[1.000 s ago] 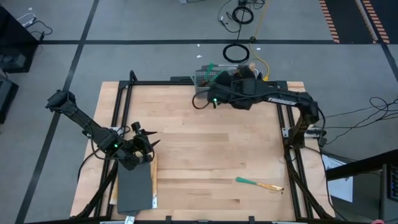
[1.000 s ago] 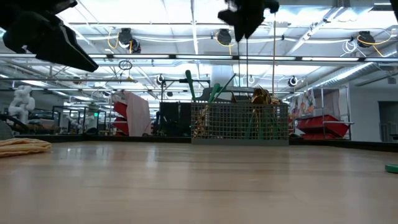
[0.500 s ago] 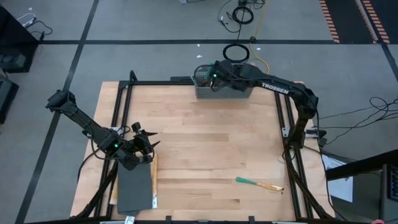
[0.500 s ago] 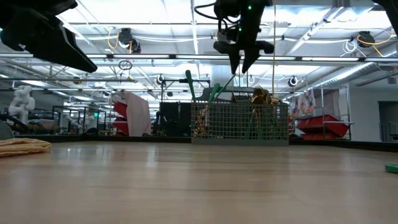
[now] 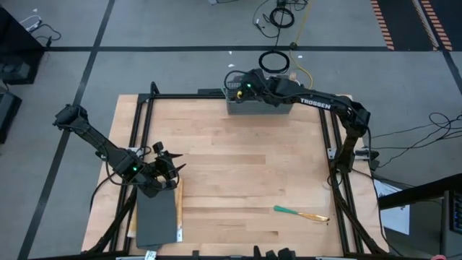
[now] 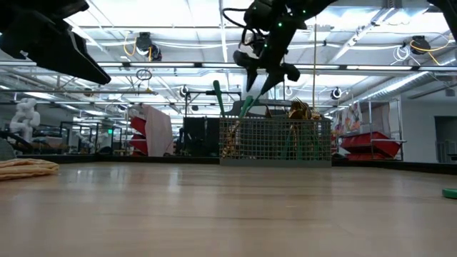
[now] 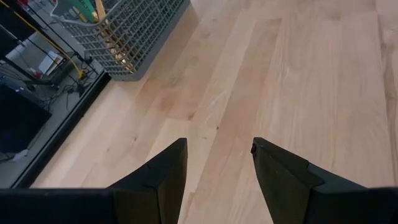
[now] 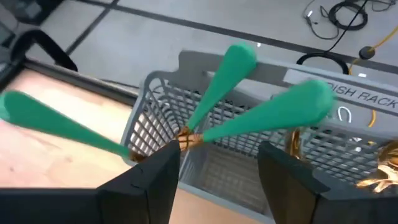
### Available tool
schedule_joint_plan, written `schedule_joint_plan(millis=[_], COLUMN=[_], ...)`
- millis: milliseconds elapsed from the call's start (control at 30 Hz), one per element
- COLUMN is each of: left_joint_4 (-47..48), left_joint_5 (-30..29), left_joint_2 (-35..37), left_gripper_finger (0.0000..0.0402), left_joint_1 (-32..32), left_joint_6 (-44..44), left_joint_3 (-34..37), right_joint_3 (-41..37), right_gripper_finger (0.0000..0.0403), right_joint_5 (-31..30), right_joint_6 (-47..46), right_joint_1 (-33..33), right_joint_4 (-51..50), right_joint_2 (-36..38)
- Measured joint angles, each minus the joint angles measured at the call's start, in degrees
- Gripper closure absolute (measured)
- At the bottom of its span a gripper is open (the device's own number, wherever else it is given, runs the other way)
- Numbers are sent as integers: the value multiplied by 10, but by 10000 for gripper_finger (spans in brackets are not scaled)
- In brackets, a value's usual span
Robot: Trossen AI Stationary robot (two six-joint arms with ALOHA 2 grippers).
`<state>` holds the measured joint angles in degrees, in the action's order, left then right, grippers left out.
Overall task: Sort silverware
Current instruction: Put the green knife into the gray silverware holder
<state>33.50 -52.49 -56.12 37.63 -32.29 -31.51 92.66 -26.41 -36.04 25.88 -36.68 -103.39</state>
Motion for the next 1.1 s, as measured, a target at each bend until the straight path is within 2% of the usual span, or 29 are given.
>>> schedule_joint_plan(millis=[133, 233, 500, 633, 767, 967, 1100], left_joint_4=[0, 0, 0, 0, 0, 0, 0], left_joint_5=[0, 0, 0, 0, 0, 13, 13], left_joint_2=[0, 0, 0, 0, 0, 0, 0], left_gripper_finger=[212, 212, 212, 212, 212, 212, 212], left_joint_1=[0, 0, 0, 0, 0, 0, 0], left_joint_6=[0, 0, -3, -4, -4, -4, -2], left_joint_3=[0, 0, 0, 0, 0, 0, 0], right_joint_3=[-17, -31, -49, -50, -50, -50, -50], right_gripper_finger=[206, 226, 357, 382, 365, 293, 249], right_joint_5=[-2, -4, -56, -40, -42, -21, -50], right_joint_6=[-5, 1, 22, 17, 3, 22, 14], right_joint_1=[5, 4, 5, 9, 12, 3, -7], right_joint_4=[30, 58, 104, 112, 108, 100, 90], right_joint_2=[-1, -2, -2, -2, -2, 3, 6])
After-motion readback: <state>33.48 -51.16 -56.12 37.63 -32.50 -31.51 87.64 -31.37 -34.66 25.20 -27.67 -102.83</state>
